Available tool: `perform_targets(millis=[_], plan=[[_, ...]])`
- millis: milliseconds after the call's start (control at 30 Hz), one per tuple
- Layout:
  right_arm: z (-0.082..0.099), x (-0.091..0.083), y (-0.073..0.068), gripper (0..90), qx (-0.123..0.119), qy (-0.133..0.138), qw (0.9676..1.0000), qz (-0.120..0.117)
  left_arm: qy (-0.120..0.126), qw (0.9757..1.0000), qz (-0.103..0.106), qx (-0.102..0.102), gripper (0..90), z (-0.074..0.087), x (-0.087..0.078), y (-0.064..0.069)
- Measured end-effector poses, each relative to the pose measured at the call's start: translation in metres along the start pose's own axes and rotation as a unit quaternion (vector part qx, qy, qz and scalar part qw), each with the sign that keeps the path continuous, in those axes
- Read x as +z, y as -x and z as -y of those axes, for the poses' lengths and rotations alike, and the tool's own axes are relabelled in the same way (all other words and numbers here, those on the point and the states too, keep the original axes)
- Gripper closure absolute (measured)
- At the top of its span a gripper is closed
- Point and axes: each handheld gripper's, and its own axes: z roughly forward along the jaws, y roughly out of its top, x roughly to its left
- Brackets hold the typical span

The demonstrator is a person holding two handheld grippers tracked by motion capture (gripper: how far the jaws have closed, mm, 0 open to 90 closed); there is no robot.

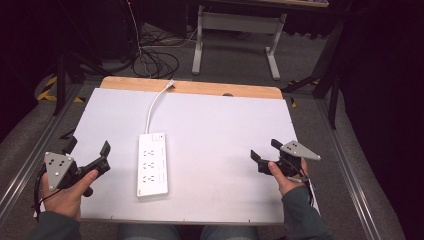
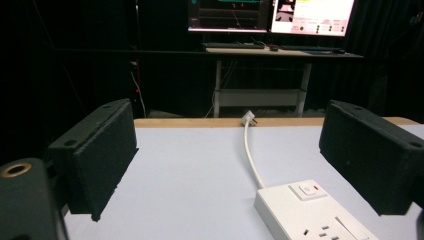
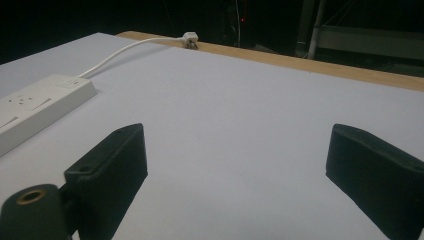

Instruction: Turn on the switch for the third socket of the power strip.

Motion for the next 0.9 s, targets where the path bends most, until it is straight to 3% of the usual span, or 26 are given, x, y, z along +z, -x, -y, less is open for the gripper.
perform_targets(millis=[600, 633, 700, 767, 800, 833, 900], plan=[[0.0, 0.001, 0.001, 10.6, -0.006, -0.008, 0.9999, 0.007, -0.002, 0.9999, -0.01, -0.006, 24.2, 0.0, 0.001, -0.002], [0.001, 0.0, 0.001, 10.6, -0.007, -0.009, 0.9999, 0.007, -0.004, 1.0, -0.007, -0.004, 27.7, 0.0, 0.001, -0.002], [0.001, 0.0, 0.001, 10.6, -0.006, -0.01, 0.9999, 0.008, -0.009, 0.9999, -0.006, -0.006, 43.8, 0.0, 0.0, -0.002], [0.001, 0.001, 0.002, 10.6, -0.007, -0.012, 0.9999, 0.008, -0.03, 0.999, 0.015, -0.031, 55.5, -0.004, -0.002, -0.007], [0.001, 0.002, 0.001, 10.6, -0.008, -0.012, 0.9999, 0.008, -0.03, 0.999, 0.015, -0.031, 60.7, -0.004, -0.002, -0.007], [0.001, 0.002, 0.001, 10.6, -0.008, -0.012, 0.9999, 0.007, -0.039, 0.9977, 0.019, -0.053, 65.5, -0.006, -0.003, -0.009], [0.001, 0.003, 0.001, 10.6, -0.007, -0.013, 0.9999, 0.006, -0.037, 0.9978, 0.012, -0.054, 71.2, -0.006, -0.004, -0.012]])
